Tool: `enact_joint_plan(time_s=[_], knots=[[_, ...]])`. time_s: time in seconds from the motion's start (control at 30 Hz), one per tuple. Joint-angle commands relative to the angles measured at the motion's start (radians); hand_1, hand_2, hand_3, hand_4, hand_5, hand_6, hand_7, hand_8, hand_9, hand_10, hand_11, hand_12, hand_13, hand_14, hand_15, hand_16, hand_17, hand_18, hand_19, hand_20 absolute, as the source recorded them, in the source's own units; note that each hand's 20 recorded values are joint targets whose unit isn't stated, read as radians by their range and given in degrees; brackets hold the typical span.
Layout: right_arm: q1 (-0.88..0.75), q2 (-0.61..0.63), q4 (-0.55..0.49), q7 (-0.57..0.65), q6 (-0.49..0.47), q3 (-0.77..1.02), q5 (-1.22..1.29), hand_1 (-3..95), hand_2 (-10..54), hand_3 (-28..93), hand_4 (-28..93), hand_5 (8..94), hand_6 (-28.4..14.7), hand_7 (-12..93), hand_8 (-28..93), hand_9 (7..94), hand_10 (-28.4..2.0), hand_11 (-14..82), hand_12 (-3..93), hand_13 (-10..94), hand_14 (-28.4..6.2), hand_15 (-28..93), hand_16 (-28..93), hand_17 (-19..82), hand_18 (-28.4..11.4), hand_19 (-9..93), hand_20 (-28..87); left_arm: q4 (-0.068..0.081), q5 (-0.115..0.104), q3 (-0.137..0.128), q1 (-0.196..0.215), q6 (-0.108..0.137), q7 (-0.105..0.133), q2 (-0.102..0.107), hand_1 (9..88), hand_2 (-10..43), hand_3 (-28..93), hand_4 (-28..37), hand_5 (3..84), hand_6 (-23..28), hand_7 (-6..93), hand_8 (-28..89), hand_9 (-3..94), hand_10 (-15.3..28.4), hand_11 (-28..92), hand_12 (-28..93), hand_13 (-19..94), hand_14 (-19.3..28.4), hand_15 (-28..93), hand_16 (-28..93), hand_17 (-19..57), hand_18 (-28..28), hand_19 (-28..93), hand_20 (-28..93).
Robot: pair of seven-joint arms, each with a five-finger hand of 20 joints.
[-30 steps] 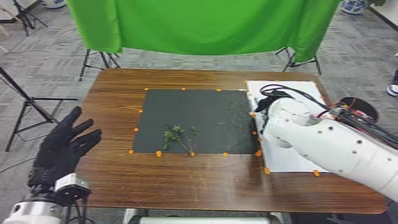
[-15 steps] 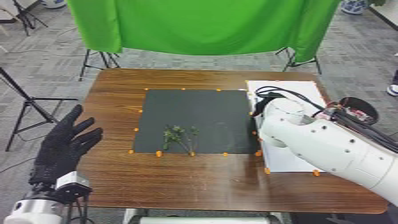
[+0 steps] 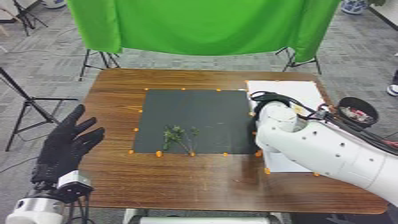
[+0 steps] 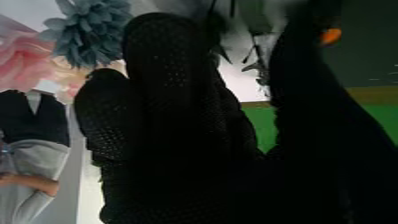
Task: Arrange flowers
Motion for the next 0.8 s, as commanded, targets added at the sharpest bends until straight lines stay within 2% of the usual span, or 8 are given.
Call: enact_joint_plan(time_s=[0.03, 0.33, 0.4, 0.53, 0.57, 0.6, 0.67, 0.8], knots=[[-0.050, 0.005, 0.014, -0.029, 0.041, -0.068, -0.015, 56.7, -8.0, 69, -28, 74.0, -2.2, 26, 5, 87.8, -8.4, 15.3, 27.9, 82, -5.5, 51, 15, 56, -10.9, 93, -3, 0.002, 0.023, -0.005, -0.006, -0.023, -0.035, -0.037, 30.7, 6.7, 64, -19.3, 29.4, 6.2, 7.8, -7, 25.0, 17.8, 22, 12, 20, 27.6, 56, -12, -6.0, 28.4, 57, -6], [-0.017, 0.043, -0.011, -0.025, 0.127, -0.099, -0.063, 57.3, -5.9, 73, -28, 76.8, -2.7, 27, 18, 90.0, -9.1, 23.6, 25.4, 86, -3.9, 53, 17, 59, -10.8, 93, 11, -0.004, 0.032, -0.011, 0.003, -0.023, -0.051, -0.057, 30.8, 6.8, 63, -19.2, 29.5, 6.4, 7.8, -7, 25.1, 17.9, 22, 12, 20, 27.6, 56, -12, -6.0, 28.4, 57, -5], [-0.003, 0.052, -0.021, -0.022, 0.137, -0.100, -0.079, 57.2, -5.6, 73, -28, 76.9, -2.9, 27, 19, 90.2, -9.6, 25.6, 24.9, 86, -3.7, 54, 17, 59, -10.8, 93, 13, -0.007, 0.025, -0.013, 0.013, -0.018, -0.041, -0.050, 30.9, 6.9, 63, -19.2, 29.5, 6.4, 7.8, -7, 25.1, 17.9, 22, 11, 20, 27.6, 56, -12, -6.0, 28.4, 57, -5], [0.037, 0.075, -0.047, -0.020, 0.167, -0.111, -0.097, 57.3, -5.2, 74, -28, 77.4, -3.3, 27, 21, 90.2, -9.1, 27.7, 25.4, 87, -3.2, 56, 18, 60, -10.9, 93, 19, -0.012, 0.026, -0.019, 0.024, -0.014, -0.041, -0.056, 30.8, 6.9, 63, -19.1, 29.5, 6.4, 7.8, -7, 25.1, 17.9, 22, 12, 20, 27.6, 56, -12, -6.0, 28.4, 57, -5], [0.053, 0.077, -0.050, -0.020, 0.172, -0.117, -0.100, 57.3, -5.2, 74, -28, 77.4, -3.4, 27, 21, 90.2, -8.9, 27.9, 25.8, 87, -3.1, 57, 18, 60, -10.9, 93, 20, -0.013, 0.017, -0.019, 0.031, -0.007, -0.027, -0.047, 30.8, 6.9, 63, -19.1, 29.5, 6.4, 7.8, -7, 25.1, 17.8, 22, 12, 20, 27.6, 56, -12, -6.0, 28.4, 57, -5], [0.057, 0.080, -0.057, -0.015, 0.172, -0.112, -0.105, 57.5, -5.1, 74, -28, 77.5, -3.5, 27, 21, 90.2, -8.5, 28.8, 26.4, 87, -3.0, 57, 18, 60, -10.8, 93, 20, -0.014, 0.021, -0.021, 0.031, -0.009, -0.035, -0.052, 30.8, 6.8, 63, -19.2, 29.5, 6.4, 7.7, -7, 25.1, 17.9, 22, 12, 20, 27.6, 56, -12, -6.0, 28.4, 57, -5], [0.084, 0.080, -0.060, -0.012, 0.180, -0.120, -0.109, 57.6, -5.3, 75, -28, 77.6, -3.5, 27, 22, 90.5, -8.1, 29.5, 26.7, 87, -2.9, 58, 18, 60, -10.7, 93, 21, -0.015, 0.016, -0.023, 0.038, -0.005, -0.025, -0.047, 30.8, 6.8, 63, -19.2, 29.6, 6.4, 7.7, -7, 25.1, 17.9, 22, 12, 20, 27.6, 56, -12, -6.0, 28.4, 57, -5], [0.120, 0.070, -0.056, -0.019, 0.184, -0.129, -0.112, 57.7, -5.7, 75, -28, 78.1, -3.7, 27, 22, 90.8, -7.9, 29.8, 26.9, 88, -2.8, 58, 18, 61, -10.7, 93, 23, -0.018, -0.015, -0.020, 0.058, 0.016, 0.018, -0.010, 30.8, 6.8, 63, -19.2, 29.7, 6.5, 7.6, -7, 25.1, 17.9, 22, 11, 20, 27.6, 56, -12, -6.0, 28.4, 57, -5]])
